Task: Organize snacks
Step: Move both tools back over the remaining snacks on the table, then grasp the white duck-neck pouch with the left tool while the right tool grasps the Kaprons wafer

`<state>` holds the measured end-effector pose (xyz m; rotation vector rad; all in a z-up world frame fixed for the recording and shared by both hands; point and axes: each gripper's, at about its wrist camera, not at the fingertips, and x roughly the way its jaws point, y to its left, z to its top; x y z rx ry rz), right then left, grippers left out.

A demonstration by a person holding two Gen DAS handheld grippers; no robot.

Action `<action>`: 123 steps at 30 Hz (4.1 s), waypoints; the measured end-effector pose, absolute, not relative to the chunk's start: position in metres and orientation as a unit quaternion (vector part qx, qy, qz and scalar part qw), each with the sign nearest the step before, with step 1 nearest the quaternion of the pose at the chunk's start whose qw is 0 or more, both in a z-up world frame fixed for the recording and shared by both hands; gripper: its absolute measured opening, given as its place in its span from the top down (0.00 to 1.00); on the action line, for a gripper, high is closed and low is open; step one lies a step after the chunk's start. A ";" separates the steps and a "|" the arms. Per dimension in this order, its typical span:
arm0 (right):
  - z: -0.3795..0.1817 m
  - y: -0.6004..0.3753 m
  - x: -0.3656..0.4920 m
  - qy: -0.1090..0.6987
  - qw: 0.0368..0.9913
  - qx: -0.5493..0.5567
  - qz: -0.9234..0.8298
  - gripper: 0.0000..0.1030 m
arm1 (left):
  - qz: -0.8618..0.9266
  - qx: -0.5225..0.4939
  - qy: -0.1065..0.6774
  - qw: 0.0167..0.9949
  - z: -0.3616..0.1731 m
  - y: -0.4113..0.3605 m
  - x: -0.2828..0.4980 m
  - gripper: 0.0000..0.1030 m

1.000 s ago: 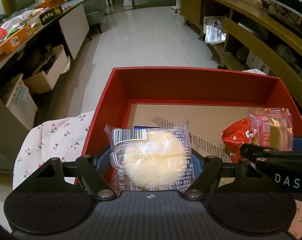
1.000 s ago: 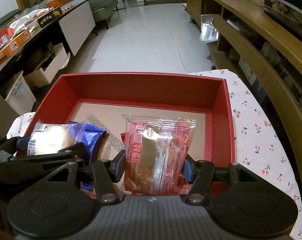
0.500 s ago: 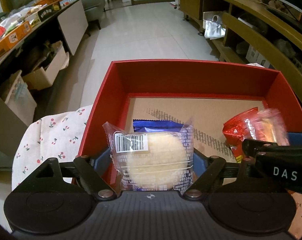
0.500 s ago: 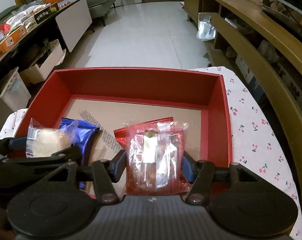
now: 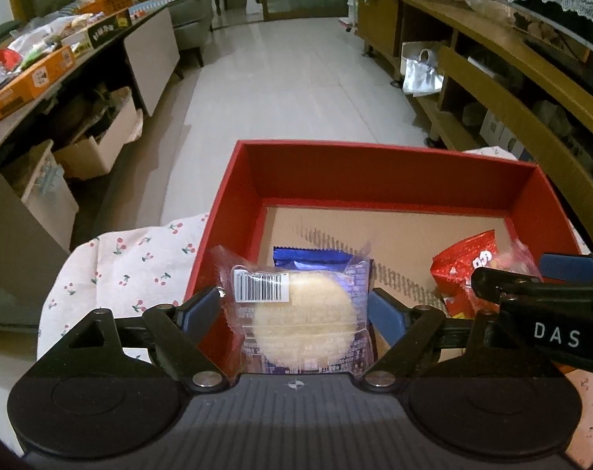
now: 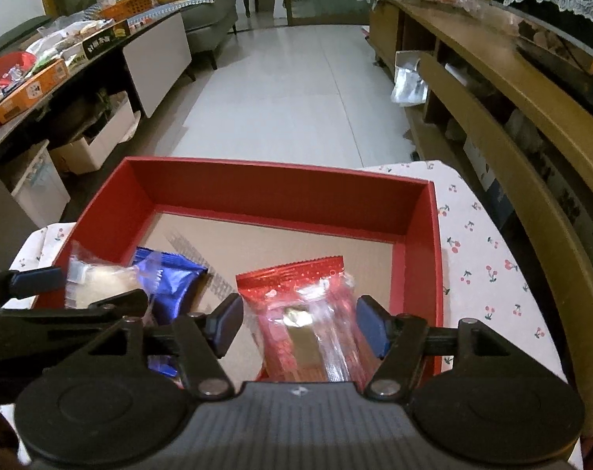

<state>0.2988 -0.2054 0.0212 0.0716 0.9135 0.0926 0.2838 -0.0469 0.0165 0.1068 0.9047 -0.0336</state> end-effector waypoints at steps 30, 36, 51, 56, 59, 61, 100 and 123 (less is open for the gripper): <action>0.067 -0.191 0.219 0.387 0.919 -0.018 0.069 0.21 | -0.057 0.034 0.413 0.909 0.056 -0.028 0.218 0.14; 0.062 -0.190 0.175 0.412 0.906 -0.014 0.096 0.21 | -0.073 0.043 0.434 0.897 0.046 -0.021 0.190 0.14; 0.031 -0.201 0.081 0.474 0.874 -0.005 0.105 0.21 | -0.168 0.061 0.497 0.849 0.011 -0.035 0.128 0.14; 0.030 -0.214 0.075 0.479 0.872 0.008 0.095 0.21 | -0.201 0.088 0.528 0.821 -0.012 -0.058 0.120 0.17; 0.028 -0.216 0.073 0.482 0.871 0.008 0.097 0.21 | -0.204 0.097 0.541 0.810 -0.023 -0.065 0.122 0.18; 0.028 -0.217 0.074 0.483 0.870 0.009 0.099 0.21 | -0.205 0.104 0.533 0.814 -0.025 -0.069 0.124 0.17; -0.028 -0.165 0.078 0.546 0.822 -0.034 0.157 0.27 | -0.135 0.097 0.553 0.816 -0.028 -0.018 0.086 0.23; 0.006 -0.174 0.071 0.496 0.856 -0.042 0.140 0.28 | -0.155 0.104 0.501 0.845 -0.002 -0.033 0.076 0.38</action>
